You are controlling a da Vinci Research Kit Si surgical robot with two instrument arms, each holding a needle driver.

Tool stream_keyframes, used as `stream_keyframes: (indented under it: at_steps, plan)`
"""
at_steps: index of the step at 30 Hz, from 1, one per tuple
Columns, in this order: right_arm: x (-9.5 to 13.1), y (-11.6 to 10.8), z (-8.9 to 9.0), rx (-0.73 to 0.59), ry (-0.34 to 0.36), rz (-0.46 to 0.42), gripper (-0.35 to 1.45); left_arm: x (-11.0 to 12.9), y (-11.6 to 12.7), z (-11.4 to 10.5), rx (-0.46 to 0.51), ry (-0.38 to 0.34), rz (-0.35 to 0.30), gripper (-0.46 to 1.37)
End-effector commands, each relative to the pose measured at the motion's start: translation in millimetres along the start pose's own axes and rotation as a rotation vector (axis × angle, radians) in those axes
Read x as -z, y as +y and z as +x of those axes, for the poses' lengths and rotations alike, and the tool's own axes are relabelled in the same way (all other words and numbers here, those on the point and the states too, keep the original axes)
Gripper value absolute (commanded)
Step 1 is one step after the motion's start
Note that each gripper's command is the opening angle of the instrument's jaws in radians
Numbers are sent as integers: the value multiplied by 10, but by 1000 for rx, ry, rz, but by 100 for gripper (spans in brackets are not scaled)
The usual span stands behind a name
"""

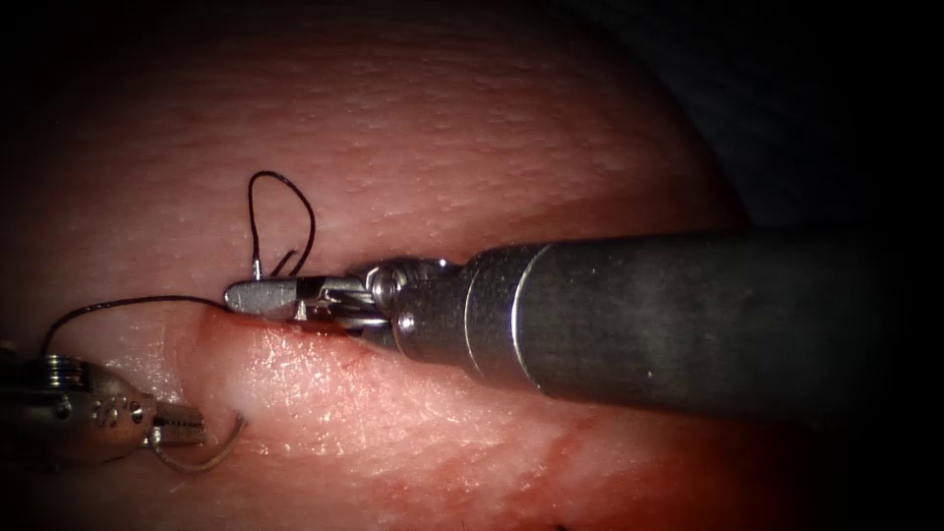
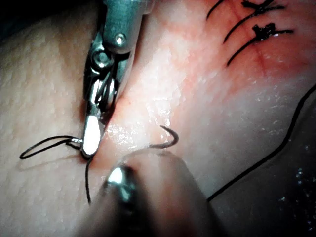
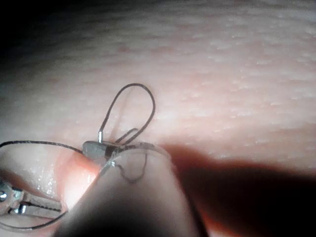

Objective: Wound Closure
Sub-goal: Pass the needle through the bottom of the cut with the right driver

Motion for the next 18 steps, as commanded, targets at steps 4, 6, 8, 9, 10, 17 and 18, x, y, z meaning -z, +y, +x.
stream_keyframes:
  at_steps: [4,6,8,9,10,17,18]
  plan:
    - [-2,6,7,207,131,3,85,0,0,0,0,0,-8,-35]
    - [0,9,15,231,181,20,101,0,0,0,-6,0,-8,-35]
    - [4,13,24,256,217,25,108,0,0,0,-6,0,-8,-35]
    - [6,14,27,274,228,21,110,0,0,0,-6,0,-8,-35]
    - [8,15,30,286,236,15,110,0,0,0,-6,0,-8,-35]
    - [25,25,51,614,211,-17,104,2,-1,3,-16,4,-7,-35]
    - [26,26,53,644,202,-14,106,3,-1,3,-22,4,-8,-34]
